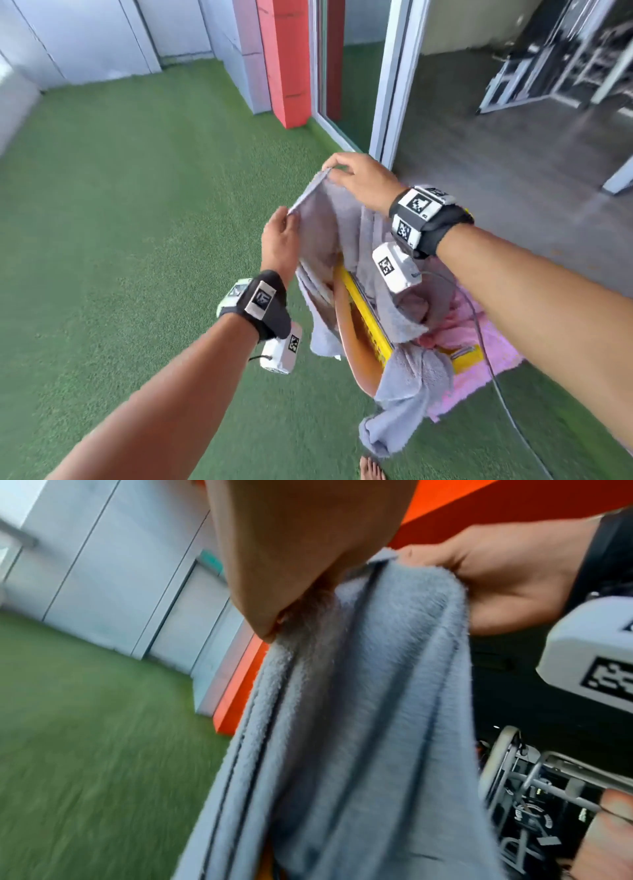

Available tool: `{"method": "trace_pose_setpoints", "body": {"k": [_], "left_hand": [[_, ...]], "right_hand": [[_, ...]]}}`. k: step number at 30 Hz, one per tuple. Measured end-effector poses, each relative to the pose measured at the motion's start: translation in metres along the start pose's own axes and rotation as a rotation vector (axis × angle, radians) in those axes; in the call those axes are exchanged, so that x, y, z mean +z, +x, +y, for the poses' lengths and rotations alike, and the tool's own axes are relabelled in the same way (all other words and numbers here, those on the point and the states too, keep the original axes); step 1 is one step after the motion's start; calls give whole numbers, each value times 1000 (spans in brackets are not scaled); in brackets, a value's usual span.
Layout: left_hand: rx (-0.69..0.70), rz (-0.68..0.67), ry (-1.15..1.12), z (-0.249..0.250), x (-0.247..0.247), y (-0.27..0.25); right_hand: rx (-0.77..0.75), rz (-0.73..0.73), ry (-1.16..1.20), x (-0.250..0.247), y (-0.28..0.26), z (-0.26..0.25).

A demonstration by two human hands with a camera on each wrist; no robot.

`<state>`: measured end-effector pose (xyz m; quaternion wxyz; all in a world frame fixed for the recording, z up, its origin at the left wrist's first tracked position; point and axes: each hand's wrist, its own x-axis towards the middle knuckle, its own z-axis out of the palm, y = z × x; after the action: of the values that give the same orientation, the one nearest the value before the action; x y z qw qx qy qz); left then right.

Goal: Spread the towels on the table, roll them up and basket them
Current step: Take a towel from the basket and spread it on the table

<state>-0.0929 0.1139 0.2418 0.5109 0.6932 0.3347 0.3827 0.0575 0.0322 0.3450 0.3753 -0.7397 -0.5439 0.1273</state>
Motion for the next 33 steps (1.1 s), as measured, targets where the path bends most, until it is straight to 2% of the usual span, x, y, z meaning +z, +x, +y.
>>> {"method": "trace_pose_setpoints", "body": {"k": [5,8,11,14,17,21,26,27,30,33], "left_hand": [[251,48,96,129,-143,23],[353,89,212,184,-225,25],[364,206,266,212,-302,13],[328,236,306,210,-354,-16],[245,182,351,190,-378,-57],[114,56,317,150,-390,-109],[62,44,212,101,-391,-144],[65,40,212,94,-386,-147],[59,39,199,88,-365,-151],[106,-53,208,99,-343,-149]], "right_hand": [[-123,38,-67,-33,7,-131],[-196,49,-113,-30,9,-207],[-270,25,-63,-8,5,-263],[-233,4,57,31,-6,-292],[-111,-35,289,85,-24,-297],[-21,-74,394,145,-53,-278],[-79,-359,336,166,-112,-243],[-82,-373,326,169,-117,-236],[-22,-271,335,176,-124,-221],[42,-291,512,183,-131,-226]]}}
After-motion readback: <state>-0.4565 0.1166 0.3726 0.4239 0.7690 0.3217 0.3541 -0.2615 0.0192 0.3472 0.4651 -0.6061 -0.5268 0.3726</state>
